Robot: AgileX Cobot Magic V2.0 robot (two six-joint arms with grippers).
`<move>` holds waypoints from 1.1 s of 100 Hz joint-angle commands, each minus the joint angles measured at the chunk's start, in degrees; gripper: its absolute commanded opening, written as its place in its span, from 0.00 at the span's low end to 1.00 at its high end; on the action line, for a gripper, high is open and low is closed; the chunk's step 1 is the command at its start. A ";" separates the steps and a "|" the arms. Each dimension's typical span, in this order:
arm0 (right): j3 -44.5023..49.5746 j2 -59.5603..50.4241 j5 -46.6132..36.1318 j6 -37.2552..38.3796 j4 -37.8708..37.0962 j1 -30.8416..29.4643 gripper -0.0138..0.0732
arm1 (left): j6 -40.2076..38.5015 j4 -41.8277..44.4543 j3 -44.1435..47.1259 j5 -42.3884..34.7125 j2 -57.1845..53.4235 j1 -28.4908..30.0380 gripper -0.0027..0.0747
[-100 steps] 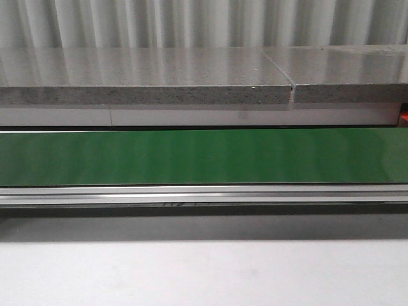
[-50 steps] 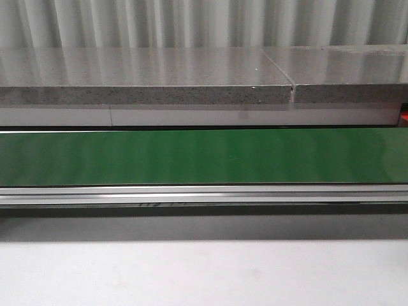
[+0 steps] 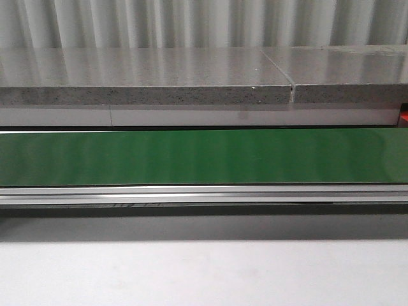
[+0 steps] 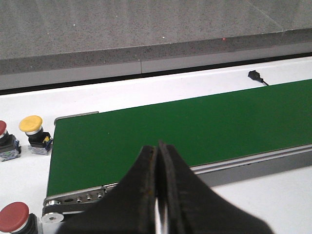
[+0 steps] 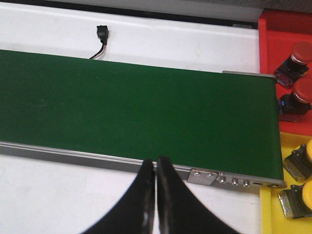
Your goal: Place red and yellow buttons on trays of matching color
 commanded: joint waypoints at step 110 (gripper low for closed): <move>11.27 -24.47 -0.07 -0.31 0.43 -0.07 0.19 | -18.93 8.86 -10.59 -7.44 24.76 -0.44 0.01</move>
